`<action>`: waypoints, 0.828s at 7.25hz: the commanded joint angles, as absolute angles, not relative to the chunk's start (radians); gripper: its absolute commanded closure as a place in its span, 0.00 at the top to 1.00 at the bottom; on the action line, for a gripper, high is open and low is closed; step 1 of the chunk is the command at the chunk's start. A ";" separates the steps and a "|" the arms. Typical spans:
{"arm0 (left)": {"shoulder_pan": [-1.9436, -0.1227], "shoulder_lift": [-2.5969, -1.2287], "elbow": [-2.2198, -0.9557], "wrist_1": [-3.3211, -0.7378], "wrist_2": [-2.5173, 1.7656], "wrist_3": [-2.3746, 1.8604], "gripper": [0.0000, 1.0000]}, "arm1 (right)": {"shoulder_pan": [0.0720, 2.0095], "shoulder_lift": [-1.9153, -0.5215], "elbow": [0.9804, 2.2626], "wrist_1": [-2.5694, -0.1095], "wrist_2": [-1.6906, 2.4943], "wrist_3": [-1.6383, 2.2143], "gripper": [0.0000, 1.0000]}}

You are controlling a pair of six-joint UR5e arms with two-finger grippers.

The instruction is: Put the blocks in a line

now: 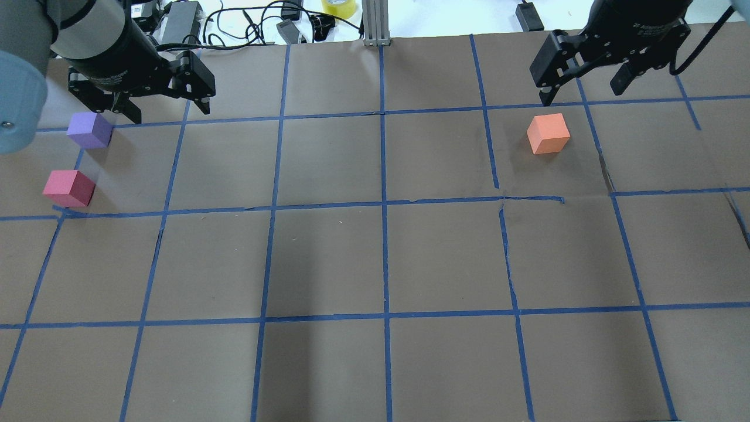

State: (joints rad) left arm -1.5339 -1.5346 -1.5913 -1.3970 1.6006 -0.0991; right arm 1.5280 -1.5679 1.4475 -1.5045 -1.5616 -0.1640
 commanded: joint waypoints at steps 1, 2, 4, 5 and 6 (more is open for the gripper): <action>-1.532 -1.537 -1.594 -1.396 1.581 -0.100 1.00 | 1.494 -1.534 1.451 -1.553 -1.565 -0.201 1.00; -1.532 -1.537 -1.594 -1.396 1.583 -0.101 1.00 | 1.433 -1.464 1.447 -1.653 -1.560 -0.227 1.00; -1.539 -1.537 -1.595 -1.397 1.586 -0.112 1.00 | 1.391 -1.285 1.443 -1.901 -1.560 -0.216 1.00; -1.540 -1.537 -1.597 -1.397 1.586 -0.112 1.00 | 1.388 -1.175 1.433 -2.039 -1.575 -0.218 1.00; -1.542 -1.539 -1.597 -1.397 1.585 -0.112 1.00 | 1.375 -1.043 1.422 -2.195 -1.589 -0.230 1.00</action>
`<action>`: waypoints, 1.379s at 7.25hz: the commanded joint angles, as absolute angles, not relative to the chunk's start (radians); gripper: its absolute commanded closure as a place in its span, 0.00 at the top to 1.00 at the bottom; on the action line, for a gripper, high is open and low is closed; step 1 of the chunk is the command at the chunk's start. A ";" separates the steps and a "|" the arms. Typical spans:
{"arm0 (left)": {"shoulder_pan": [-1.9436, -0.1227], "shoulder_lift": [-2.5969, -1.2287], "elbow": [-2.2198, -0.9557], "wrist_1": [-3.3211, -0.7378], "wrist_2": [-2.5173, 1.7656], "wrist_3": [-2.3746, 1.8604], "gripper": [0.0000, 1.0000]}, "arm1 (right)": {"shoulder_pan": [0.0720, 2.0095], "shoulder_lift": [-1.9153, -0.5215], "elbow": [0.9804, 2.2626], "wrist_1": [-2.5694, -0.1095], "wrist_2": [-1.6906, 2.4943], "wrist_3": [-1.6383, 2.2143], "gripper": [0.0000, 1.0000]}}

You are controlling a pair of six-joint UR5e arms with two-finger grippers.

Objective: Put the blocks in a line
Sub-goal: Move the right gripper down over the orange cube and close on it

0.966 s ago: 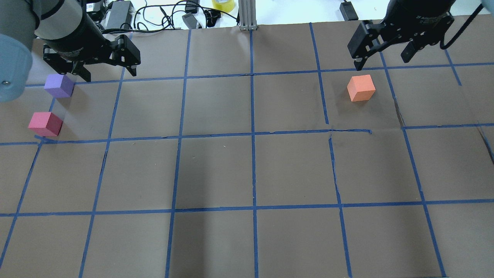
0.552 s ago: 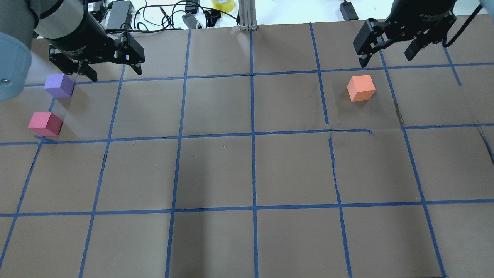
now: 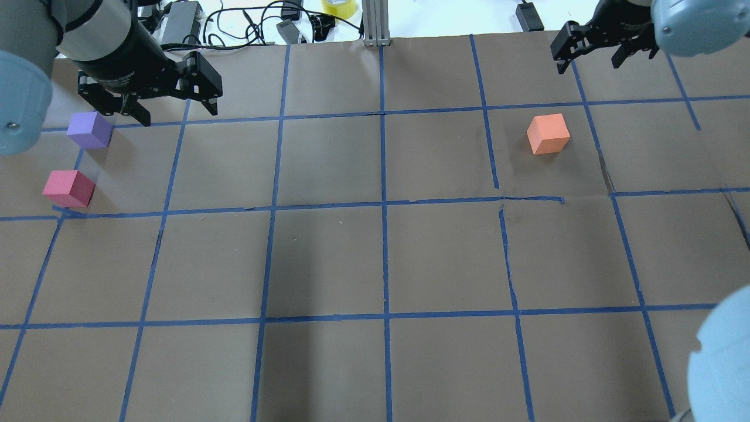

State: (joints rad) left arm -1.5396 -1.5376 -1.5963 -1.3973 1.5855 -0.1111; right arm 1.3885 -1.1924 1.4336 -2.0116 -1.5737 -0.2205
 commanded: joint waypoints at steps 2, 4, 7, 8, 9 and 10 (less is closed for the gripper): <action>-1.542 -1.536 -1.597 -1.397 1.583 -0.112 1.00 | 1.347 -0.886 1.407 -2.298 -1.589 -0.241 1.00; -1.542 -1.532 -1.598 -1.397 1.583 -0.112 1.00 | 1.348 -0.897 1.404 -2.284 -1.585 -0.227 0.98; -1.542 -1.534 -1.598 -1.397 1.585 -0.110 1.00 | 1.361 -0.957 1.413 -2.183 -1.557 -0.204 0.96; -1.542 -1.534 -1.598 -1.397 1.585 -0.110 1.00 | 1.400 -0.959 1.413 -2.140 -1.549 -0.195 1.00; -1.542 -1.535 -1.598 -1.397 1.585 -0.110 1.00 | 1.429 -0.962 1.414 -2.106 -1.555 -0.195 1.00; -1.542 -1.534 -1.598 -1.397 1.585 -0.110 1.00 | 1.428 -0.960 1.430 -2.097 -1.563 -0.213 1.00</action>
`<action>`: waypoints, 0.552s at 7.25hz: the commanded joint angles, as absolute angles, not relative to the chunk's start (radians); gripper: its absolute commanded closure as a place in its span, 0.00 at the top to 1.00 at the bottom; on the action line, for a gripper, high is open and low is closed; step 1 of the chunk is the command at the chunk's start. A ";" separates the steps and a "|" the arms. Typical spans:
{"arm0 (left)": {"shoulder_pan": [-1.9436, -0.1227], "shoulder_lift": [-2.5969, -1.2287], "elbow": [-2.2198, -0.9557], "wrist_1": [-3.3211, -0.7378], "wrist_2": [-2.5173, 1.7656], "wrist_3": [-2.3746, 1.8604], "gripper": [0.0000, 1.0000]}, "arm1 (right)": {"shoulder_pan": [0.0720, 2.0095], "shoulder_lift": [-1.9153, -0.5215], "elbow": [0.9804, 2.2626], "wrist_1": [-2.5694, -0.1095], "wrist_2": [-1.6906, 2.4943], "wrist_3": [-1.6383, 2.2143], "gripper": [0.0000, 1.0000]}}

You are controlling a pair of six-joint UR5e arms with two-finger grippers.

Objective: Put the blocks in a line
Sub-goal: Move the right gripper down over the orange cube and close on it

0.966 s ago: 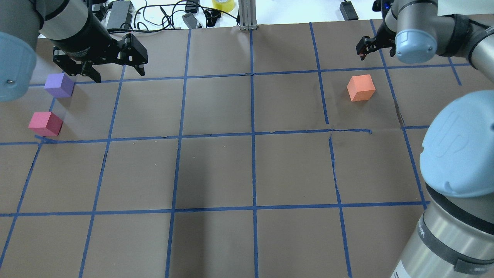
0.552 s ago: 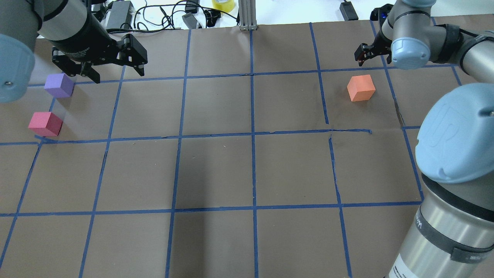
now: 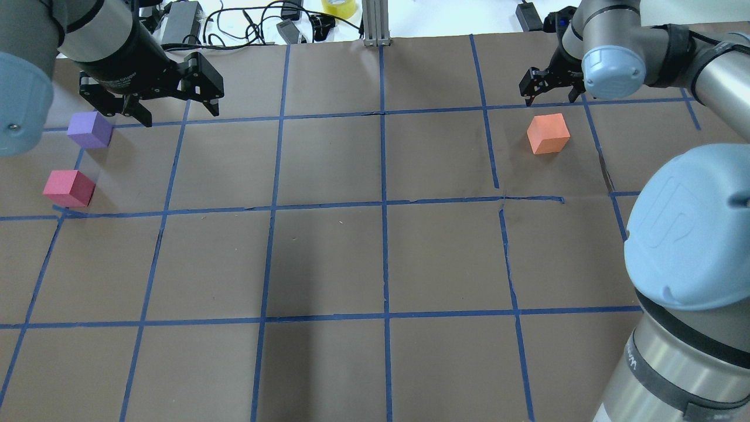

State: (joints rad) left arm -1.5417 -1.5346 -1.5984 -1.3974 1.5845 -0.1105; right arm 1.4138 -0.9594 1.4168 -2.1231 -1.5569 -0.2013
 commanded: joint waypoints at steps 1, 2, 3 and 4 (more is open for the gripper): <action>-1.542 -1.535 -1.598 -1.397 1.585 -0.110 1.00 | 1.408 -0.962 1.457 -2.115 -1.565 -0.238 1.00; -1.542 -1.536 -1.598 -1.397 1.585 -0.110 1.00 | 1.393 -0.963 1.463 -2.118 -1.565 -0.238 1.00; -1.542 -1.536 -1.598 -1.397 1.585 -0.110 1.00 | 1.391 -0.963 1.463 -2.118 -1.597 -0.238 0.99; -1.542 -1.534 -1.600 -1.397 1.585 -0.110 1.00 | 1.391 -0.963 1.469 -2.118 -1.597 -0.236 0.97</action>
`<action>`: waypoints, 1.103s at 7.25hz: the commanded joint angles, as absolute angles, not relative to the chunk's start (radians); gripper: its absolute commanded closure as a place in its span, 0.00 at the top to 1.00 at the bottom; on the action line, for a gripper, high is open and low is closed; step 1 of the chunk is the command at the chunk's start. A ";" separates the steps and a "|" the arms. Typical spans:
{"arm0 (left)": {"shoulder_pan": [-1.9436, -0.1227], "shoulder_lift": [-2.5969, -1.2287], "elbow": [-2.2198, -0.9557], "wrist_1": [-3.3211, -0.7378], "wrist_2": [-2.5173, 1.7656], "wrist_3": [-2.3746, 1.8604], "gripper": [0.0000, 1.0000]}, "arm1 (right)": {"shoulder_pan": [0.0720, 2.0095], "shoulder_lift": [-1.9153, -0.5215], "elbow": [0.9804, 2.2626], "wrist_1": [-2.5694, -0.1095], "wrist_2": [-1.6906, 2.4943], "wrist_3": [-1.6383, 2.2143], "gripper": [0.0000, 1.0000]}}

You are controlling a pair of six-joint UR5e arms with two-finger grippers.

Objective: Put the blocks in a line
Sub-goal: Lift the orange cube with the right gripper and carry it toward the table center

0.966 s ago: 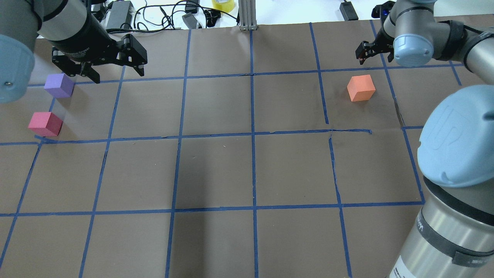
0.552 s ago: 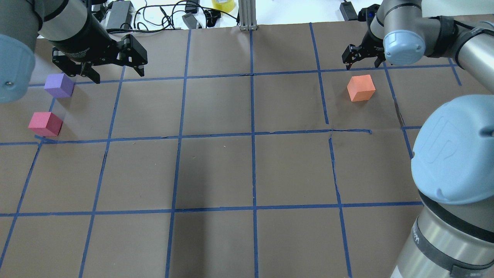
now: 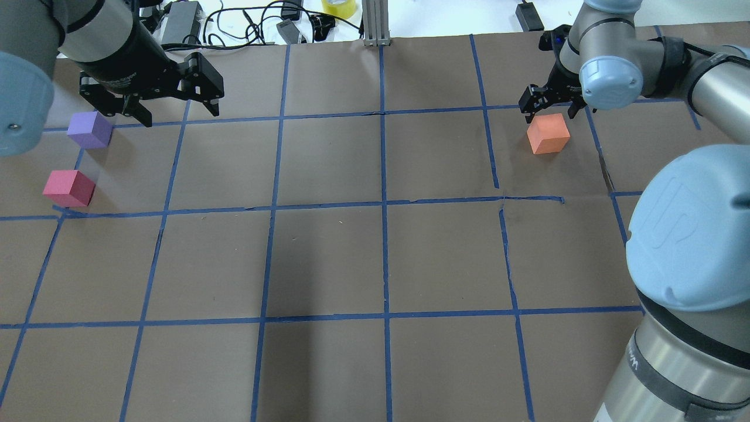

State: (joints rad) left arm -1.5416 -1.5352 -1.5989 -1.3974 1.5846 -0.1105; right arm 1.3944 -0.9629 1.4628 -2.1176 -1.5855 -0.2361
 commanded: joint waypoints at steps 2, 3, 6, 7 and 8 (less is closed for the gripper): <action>-1.542 -1.535 -1.600 -1.397 1.586 -0.112 1.00 | 1.393 -0.959 1.544 -2.128 -1.591 -0.233 0.89; -1.542 -1.534 -1.600 -1.397 1.586 -0.112 1.00 | 1.393 -0.956 1.546 -2.153 -1.591 -0.233 0.57; -1.542 -1.539 -1.600 -1.397 1.585 -0.110 1.00 | 1.419 -0.972 1.546 -2.154 -1.591 -0.174 0.00; -1.542 -1.539 -1.600 -1.397 1.585 -0.112 1.00 | 1.501 -1.029 1.545 -2.139 -1.589 -0.100 0.00; -1.542 -1.539 -1.600 -1.397 1.585 -0.112 1.00 | 1.590 -1.067 1.545 -2.105 -1.588 -0.040 0.00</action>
